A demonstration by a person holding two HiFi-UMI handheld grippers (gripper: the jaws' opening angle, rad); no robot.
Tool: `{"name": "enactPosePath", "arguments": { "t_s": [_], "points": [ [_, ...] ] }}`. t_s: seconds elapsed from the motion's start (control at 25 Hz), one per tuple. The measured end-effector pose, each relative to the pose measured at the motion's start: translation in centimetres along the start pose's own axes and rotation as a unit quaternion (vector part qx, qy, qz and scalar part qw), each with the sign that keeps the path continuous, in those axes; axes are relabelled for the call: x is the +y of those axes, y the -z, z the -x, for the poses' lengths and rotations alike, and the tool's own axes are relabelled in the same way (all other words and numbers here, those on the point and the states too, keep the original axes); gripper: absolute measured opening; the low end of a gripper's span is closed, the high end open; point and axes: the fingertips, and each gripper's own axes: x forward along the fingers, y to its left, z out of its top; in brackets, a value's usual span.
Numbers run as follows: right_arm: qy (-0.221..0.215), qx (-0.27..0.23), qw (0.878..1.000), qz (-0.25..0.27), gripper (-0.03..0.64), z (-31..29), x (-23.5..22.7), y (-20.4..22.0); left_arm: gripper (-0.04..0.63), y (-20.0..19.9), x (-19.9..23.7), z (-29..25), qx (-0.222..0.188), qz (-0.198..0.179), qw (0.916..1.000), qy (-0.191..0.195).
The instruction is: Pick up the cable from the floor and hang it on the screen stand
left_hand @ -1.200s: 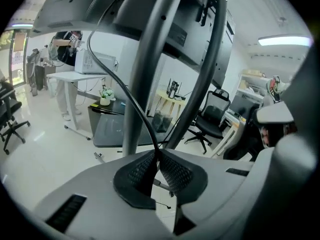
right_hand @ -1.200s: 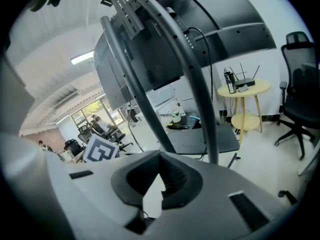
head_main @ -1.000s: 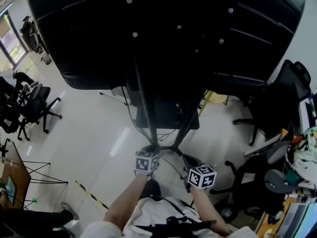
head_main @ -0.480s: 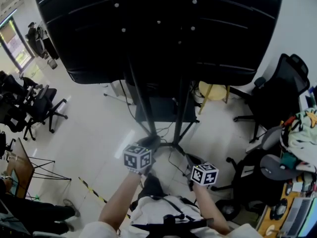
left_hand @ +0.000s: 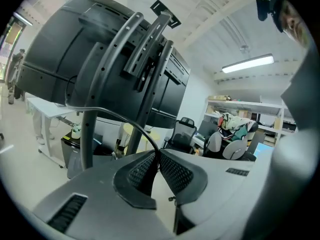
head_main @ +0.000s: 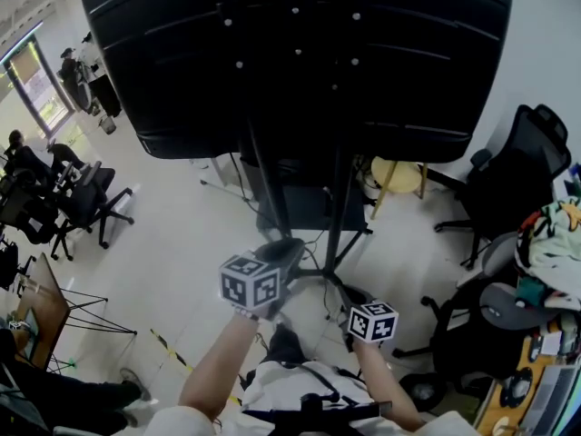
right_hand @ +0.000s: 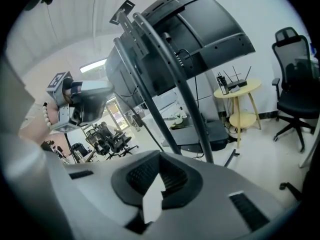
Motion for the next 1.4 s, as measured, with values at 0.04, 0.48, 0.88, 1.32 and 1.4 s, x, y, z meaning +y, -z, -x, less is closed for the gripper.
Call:
{"name": "enactPosePath", "arguments": {
  "t_s": [0.04, 0.48, 0.88, 1.32, 1.4],
  "points": [
    [-0.001, -0.002, 1.0, 0.002, 0.011, 0.0, 0.2, -0.3, 0.017, -0.5, -0.3, 0.1, -0.005, 0.001, 1.0, 0.007],
    [-0.006, -0.013, 1.0, 0.016, 0.011, -1.9, 1.0, -2.4, 0.017, -6.7, -0.8, 3.3, -0.072, 0.042, 0.9937, 0.075],
    [-0.019, -0.011, 0.999, 0.024, 0.011, -4.8, 1.6, -3.4, 0.017, -13.2, 1.1, 4.8, -0.115, 0.027, 0.9906, 0.069],
    [-0.011, -0.065, 0.998, 0.011, 0.072, -4.6, 0.9, -5.2, 0.017, -17.8, -1.4, 4.5, -0.13, 0.01, 0.9863, 0.102],
    [-0.011, -0.061, 0.998, 0.017, 0.161, -4.9, 0.9, -5.4, 0.017, -18.2, -2.2, 4.7, -0.133, 0.01, 0.9845, 0.114]
  ]
}}
